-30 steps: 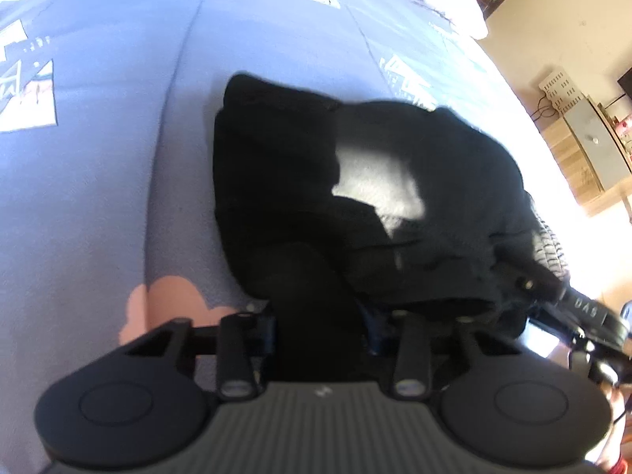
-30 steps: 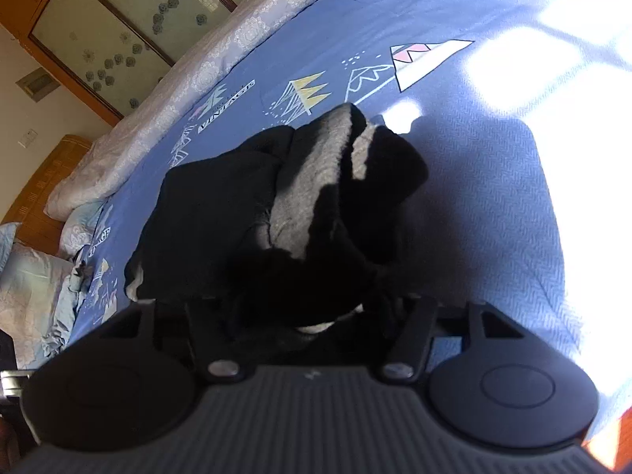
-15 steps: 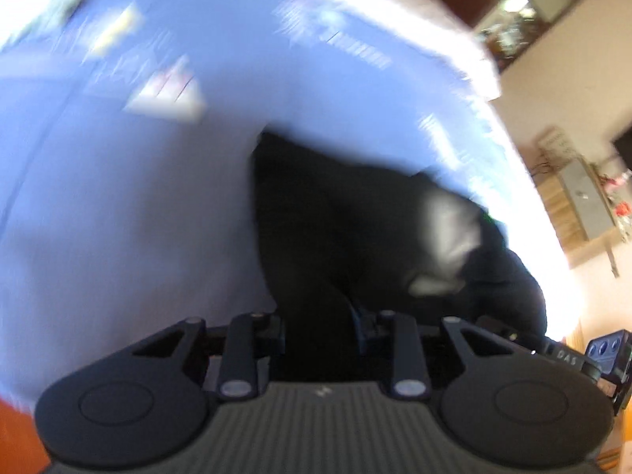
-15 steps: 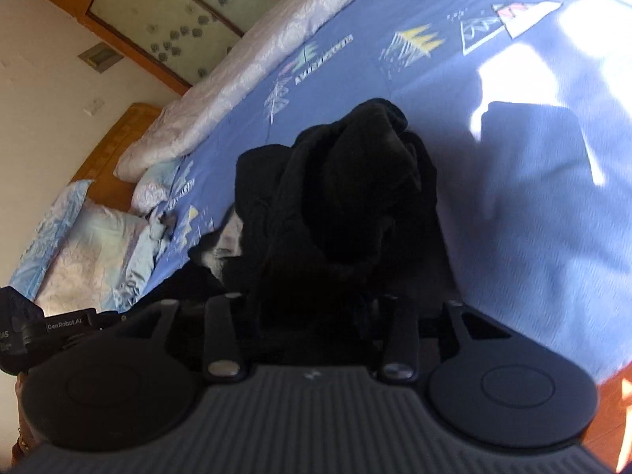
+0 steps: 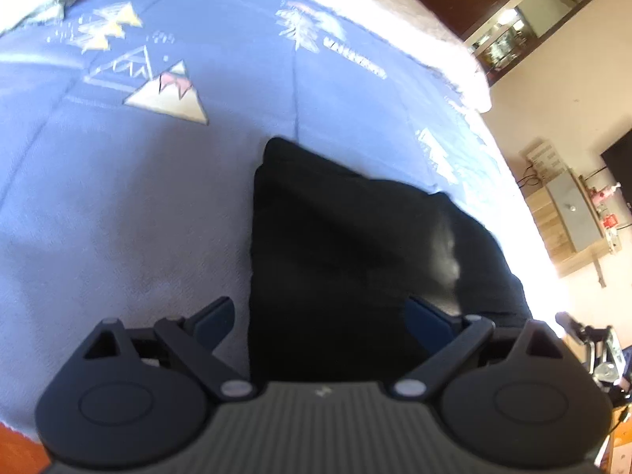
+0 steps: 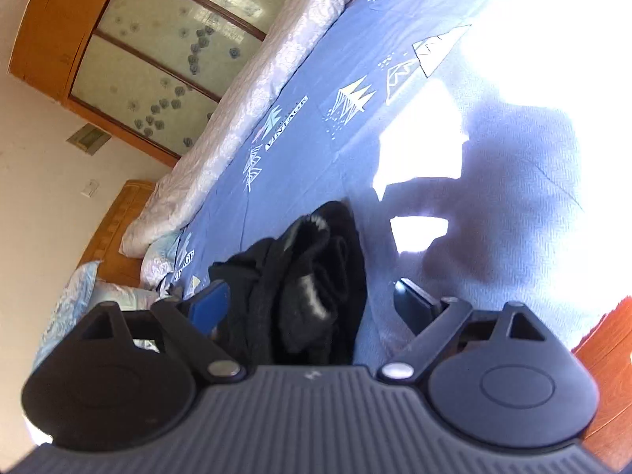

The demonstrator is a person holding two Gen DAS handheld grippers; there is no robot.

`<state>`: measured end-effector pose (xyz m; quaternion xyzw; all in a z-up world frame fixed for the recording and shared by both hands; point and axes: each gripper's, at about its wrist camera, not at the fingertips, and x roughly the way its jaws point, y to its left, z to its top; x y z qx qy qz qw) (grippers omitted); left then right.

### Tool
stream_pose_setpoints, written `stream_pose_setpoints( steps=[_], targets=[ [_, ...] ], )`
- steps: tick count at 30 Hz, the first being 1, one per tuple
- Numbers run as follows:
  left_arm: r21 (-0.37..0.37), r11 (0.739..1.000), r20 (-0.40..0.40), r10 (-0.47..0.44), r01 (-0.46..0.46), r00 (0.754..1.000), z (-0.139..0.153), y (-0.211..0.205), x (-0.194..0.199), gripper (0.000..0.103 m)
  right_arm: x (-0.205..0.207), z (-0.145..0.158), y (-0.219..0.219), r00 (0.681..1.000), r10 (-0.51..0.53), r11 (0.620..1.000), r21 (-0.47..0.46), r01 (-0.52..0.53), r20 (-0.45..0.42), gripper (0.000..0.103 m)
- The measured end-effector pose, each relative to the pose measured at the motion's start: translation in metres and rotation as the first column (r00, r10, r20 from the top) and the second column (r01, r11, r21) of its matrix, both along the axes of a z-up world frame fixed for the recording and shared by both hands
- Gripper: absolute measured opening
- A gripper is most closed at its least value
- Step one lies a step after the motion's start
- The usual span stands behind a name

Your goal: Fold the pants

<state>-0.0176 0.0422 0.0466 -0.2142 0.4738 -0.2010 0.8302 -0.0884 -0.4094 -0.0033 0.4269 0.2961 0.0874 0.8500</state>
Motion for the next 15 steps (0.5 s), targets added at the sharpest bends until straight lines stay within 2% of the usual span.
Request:
stream_pose_setpoints(
  steps=[3,7,10,15],
  targets=[
    [-0.004,1.000,-0.041,0.006,-0.006,0.999,-0.010,-0.004,0.003,0.096,0.012,-0.006,0.009,0.999,0.044,0.999,-0.008,-0.044,-0.018,0.092],
    [-0.011,1.000,-0.060,-0.005,0.004,0.998,-0.019,-0.005,0.003,0.097,0.029,-0.022,0.025,0.987,0.132,0.991,-0.017,-0.135,-0.093,0.093],
    [-0.013,1.000,-0.048,-0.026,0.025,0.999,-0.021,-0.008,0.006,0.097,0.032,-0.025,0.036,0.988,0.139,0.988,-0.059,-0.143,-0.064,0.097],
    [-0.043,0.998,-0.046,-0.045,0.043,0.998,-0.026,-0.012,0.011,0.097,0.033,-0.023,0.036,0.989,0.138,0.987,-0.079,-0.141,-0.048,0.097]
  ],
)
